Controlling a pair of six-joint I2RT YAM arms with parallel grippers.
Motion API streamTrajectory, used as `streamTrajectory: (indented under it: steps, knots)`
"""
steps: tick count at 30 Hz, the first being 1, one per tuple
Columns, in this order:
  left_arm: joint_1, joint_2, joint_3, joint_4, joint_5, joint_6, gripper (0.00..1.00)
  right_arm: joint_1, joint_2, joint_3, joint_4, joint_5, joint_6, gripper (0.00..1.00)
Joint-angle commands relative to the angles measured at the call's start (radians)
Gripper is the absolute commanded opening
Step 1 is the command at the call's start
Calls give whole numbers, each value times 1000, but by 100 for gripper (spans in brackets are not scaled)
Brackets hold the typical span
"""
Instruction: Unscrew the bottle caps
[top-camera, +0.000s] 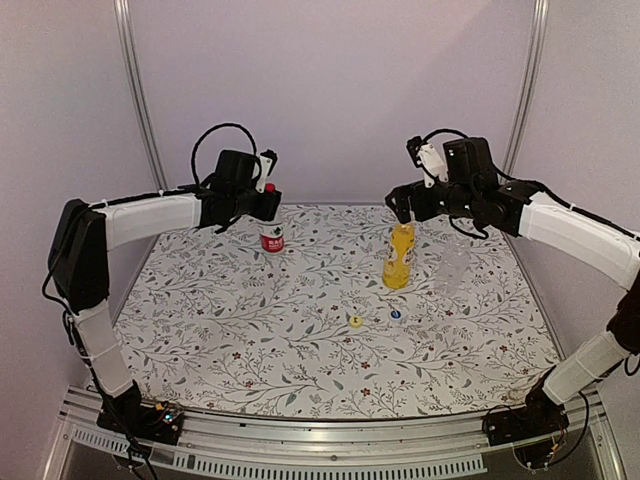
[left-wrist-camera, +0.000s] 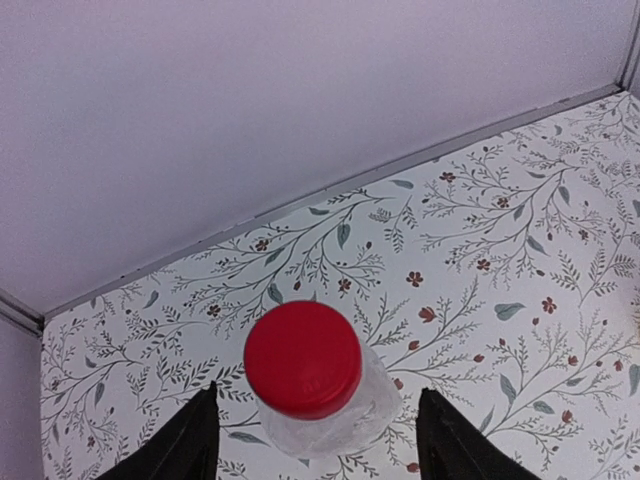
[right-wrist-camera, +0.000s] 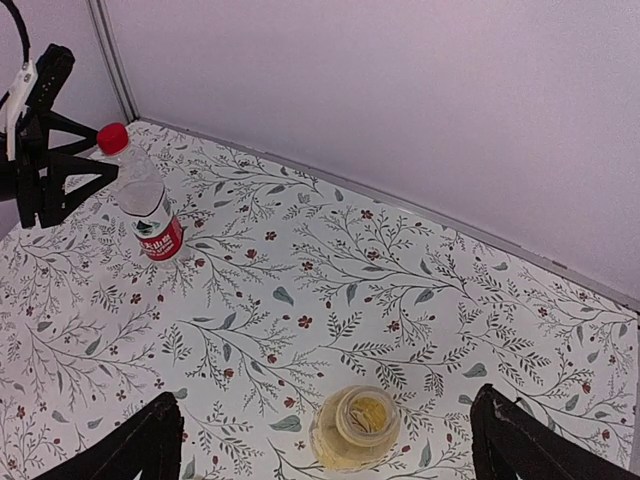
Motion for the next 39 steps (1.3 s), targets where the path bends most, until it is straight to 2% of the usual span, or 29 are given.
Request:
streamTrajectory:
  steps: [1,11,17,22,25,27,33,39]
  knots:
    - [22,8,41,-22,26,12,65,7,-36,-12,-11,-12,-8,99]
    - [31,20,42,-10,65,24,48,10,-28,-10,-21,-17,-6,99]
    - [34,19,35,-1,98,45,33,13,-41,0,-23,-35,-8,99]
    - [34,-41,-3,26,124,50,18,21,-44,17,-30,-54,-8,99]
    - [34,-98,-54,68,135,50,15,25,-43,22,-30,-65,-39,99]
    - [32,-117,-68,70,124,39,21,27,-39,22,-28,-67,-40,99]
    - [21,-135,-120,71,120,22,49,27,-19,13,-21,-67,-42,99]
    - [17,-104,-116,80,101,36,63,27,-1,16,-21,-65,-45,99]
